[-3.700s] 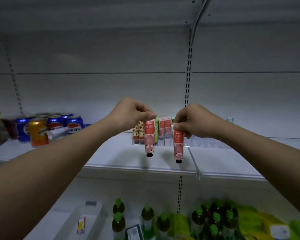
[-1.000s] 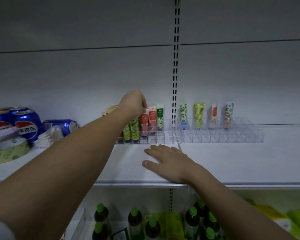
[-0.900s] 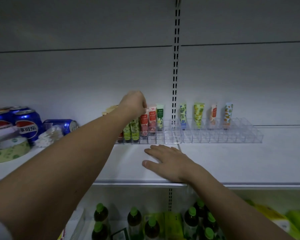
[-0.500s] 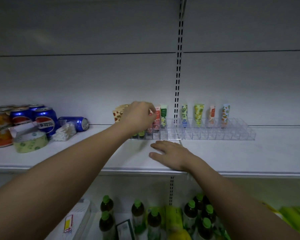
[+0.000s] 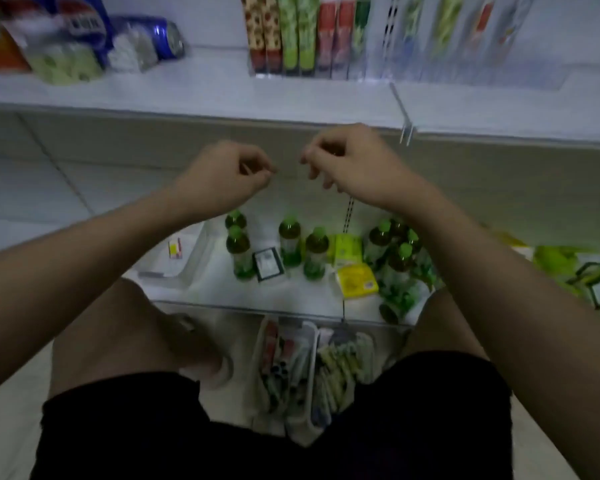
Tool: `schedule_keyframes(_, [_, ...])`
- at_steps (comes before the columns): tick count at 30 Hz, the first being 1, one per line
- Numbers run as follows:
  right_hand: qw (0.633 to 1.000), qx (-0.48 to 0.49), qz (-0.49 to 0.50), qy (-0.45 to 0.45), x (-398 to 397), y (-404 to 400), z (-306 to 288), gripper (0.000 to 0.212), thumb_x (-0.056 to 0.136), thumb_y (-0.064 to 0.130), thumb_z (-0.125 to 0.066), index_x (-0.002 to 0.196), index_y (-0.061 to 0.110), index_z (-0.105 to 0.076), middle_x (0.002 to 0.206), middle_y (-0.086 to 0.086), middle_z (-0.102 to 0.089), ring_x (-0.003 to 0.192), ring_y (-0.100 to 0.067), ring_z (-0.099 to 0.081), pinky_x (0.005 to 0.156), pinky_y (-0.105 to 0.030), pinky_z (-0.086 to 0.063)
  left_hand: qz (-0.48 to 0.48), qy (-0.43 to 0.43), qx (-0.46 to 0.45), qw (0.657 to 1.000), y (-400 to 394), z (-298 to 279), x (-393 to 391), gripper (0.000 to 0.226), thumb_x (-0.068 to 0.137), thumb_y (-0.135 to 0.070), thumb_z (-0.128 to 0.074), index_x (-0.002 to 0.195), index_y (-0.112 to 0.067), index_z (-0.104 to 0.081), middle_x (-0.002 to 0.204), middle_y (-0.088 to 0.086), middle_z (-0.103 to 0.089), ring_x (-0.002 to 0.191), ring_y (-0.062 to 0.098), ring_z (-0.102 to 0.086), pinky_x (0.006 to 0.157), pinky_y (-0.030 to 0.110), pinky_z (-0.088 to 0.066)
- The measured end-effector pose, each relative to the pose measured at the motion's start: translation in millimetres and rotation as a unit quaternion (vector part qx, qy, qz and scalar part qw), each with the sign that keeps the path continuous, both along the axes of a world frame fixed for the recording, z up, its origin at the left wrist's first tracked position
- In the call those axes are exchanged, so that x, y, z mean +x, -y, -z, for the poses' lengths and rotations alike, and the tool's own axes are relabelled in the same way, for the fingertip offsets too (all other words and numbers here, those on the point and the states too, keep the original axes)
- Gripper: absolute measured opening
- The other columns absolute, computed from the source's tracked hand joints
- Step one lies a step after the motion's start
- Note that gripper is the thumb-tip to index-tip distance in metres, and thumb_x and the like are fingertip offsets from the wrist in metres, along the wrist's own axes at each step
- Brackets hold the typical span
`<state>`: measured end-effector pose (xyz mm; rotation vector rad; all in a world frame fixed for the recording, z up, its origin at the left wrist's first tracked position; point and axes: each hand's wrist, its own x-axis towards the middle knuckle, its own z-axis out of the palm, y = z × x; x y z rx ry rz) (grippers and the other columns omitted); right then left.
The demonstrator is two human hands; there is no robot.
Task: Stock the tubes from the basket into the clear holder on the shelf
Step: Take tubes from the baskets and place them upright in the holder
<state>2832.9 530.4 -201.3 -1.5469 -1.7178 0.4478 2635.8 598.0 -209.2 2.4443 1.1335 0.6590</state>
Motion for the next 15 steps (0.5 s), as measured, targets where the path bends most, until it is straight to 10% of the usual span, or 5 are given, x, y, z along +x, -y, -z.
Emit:
schedule_keyframes(10, [0.926,-0.375,0.008,-0.049,-46.0,-10.7,219.7,0.024,0.095,0.016,-0.052,0.087,-0.002,-0.066,0.082,-0.020,-0.064,0.057,-0.025,-0.056,0.050,-0.028,-0.045,-0.110,-0.065,-0.322,0.938,6.6,201.5,-6.9,0.021,0.091,-0.016,-0.058,0.103,-0.007,-0.073,0.110,0.011,-0.070,0.100,0.028,-0.065,0.091,0.035,-0.052])
schedule_keyframes(15, [0.867,-0.497,0.008,-0.013,-44.4,-1.6,306.8,0.028,0.093,0.020,-0.054,0.071,0.005,-0.062,0.075,-0.015,-0.060,0.063,-0.024,-0.056,0.053,-0.025,-0.045,-0.165,-0.074,-0.442,0.879,17.0,288.2,-6.1,0.016,0.093,-0.015,-0.053,0.088,-0.005,-0.065,0.086,0.010,-0.062,0.077,0.019,-0.057,0.072,0.028,-0.048])
